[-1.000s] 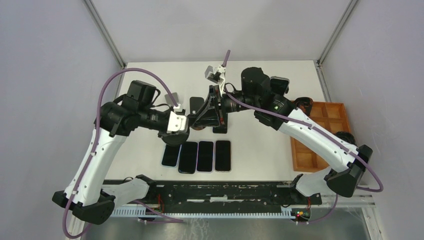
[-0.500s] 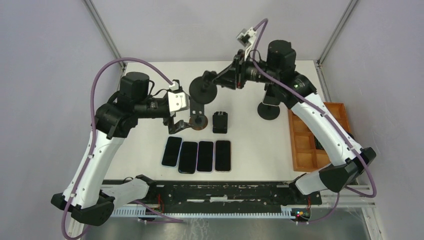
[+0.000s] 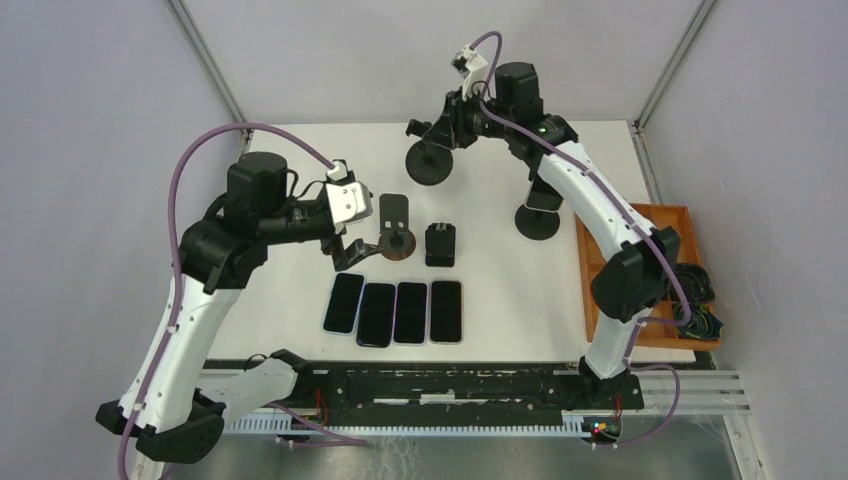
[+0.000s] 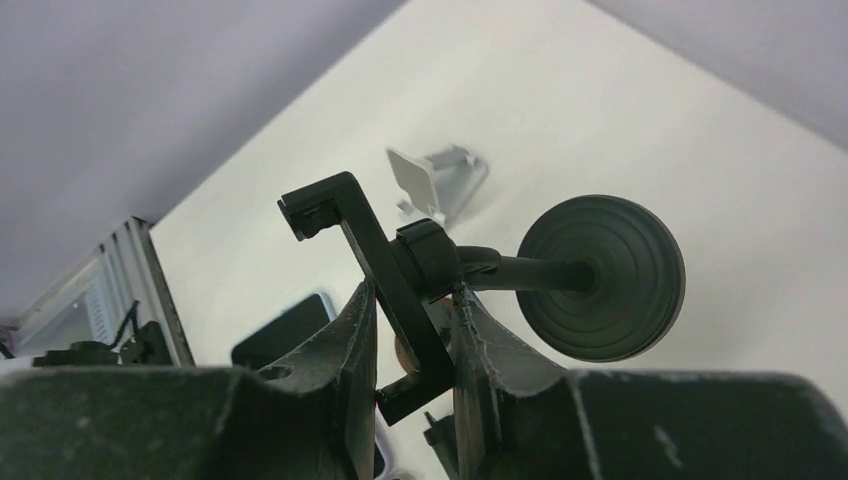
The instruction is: Remove the phone from the phone stand
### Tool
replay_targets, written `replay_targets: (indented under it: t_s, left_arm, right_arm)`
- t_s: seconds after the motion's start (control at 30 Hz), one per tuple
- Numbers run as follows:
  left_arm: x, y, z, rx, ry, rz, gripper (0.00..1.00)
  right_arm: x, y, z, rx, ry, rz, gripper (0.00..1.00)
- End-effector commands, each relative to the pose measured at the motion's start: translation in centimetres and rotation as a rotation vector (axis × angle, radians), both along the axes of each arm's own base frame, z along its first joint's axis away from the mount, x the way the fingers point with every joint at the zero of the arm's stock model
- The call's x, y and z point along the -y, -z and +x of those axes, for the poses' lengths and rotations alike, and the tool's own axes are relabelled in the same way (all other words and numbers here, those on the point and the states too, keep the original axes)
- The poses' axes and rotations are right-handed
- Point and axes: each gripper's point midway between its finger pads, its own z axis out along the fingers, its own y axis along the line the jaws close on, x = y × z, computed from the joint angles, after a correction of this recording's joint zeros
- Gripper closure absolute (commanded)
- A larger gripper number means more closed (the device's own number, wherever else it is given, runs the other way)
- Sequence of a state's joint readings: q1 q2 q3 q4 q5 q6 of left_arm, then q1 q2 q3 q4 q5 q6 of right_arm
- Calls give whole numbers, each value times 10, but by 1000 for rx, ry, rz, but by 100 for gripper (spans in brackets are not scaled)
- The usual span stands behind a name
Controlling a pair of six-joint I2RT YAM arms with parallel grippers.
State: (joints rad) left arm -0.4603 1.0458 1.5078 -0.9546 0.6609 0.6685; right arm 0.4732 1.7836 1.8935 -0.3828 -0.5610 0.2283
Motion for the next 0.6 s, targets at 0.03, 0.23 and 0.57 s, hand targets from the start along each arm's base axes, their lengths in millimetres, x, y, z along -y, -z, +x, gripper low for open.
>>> replay_targets:
  t_s: [0.03,0.23,0.57]
  left_arm:
    - [-3,0,-7,11,-2,-15,0]
    - [-2,5,-8,-10,4,-11,0]
    - [-1,12,-13,-37,15,-16,0]
  right_arm:
    - [-9,16,41,49,36,-25,100]
    - [-19,61,64,-27,29,-61,100]
    - [-22,98,80,-137,7,22,100]
